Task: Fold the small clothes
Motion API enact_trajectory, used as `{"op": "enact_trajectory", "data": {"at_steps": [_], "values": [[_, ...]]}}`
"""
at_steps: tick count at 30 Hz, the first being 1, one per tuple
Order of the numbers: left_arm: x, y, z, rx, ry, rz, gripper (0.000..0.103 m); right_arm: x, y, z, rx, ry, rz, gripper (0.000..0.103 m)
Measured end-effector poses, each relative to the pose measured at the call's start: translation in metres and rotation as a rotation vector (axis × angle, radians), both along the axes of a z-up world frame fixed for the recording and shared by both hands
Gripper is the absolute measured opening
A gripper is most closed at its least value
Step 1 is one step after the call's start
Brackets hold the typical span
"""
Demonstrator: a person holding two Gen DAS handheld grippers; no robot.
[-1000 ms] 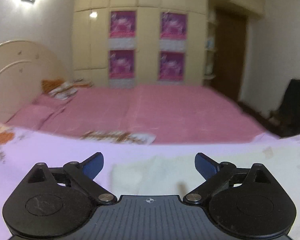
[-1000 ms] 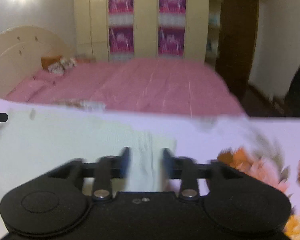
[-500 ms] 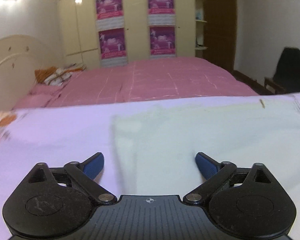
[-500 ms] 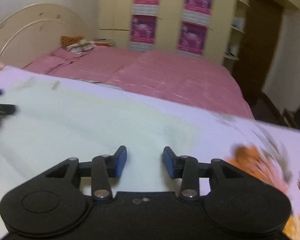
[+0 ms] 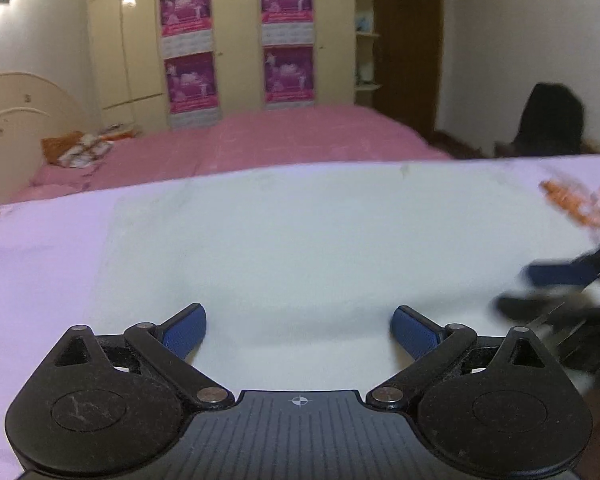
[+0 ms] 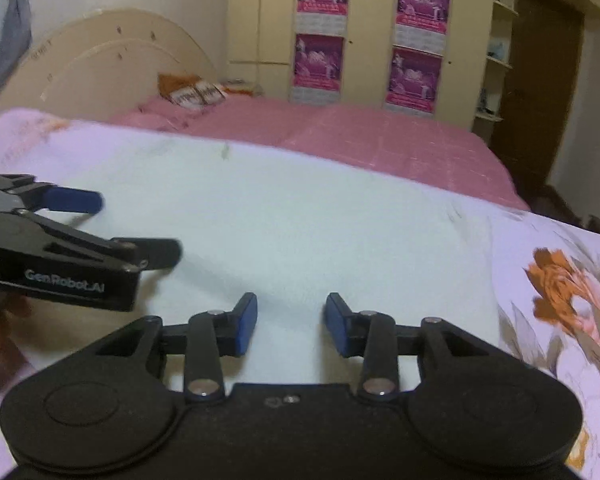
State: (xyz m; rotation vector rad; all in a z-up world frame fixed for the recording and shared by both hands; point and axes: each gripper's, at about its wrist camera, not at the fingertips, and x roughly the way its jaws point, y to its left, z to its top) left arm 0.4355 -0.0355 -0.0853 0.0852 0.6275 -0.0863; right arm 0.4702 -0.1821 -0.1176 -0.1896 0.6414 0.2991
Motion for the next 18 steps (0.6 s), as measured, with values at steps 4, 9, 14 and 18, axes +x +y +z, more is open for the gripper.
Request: {"op": "enact_trajectory", "data": {"at_steps": [4, 9, 14, 18], "values": [[-0.02, 0.05, 0.0, -0.009, 0.011, 0.096, 0.099, -0.01, -0.024, 0.003, -0.028, 0.004, -0.072, 0.037], [-0.045, 0.06, 0.01, -0.106, -0.007, 0.106, 0.099, -0.043, -0.044, 0.015, 0.056, -0.021, -0.178, 0.037], [-0.07, 0.008, -0.005, -0.042, -0.008, -0.026, 0.099, -0.065, -0.002, 0.014, 0.107, -0.021, -0.046, 0.033], [-0.087, 0.025, -0.013, -0.043, 0.022, -0.015, 0.099, -0.064, 0.007, -0.001, 0.053, 0.016, -0.052, 0.033]]}}
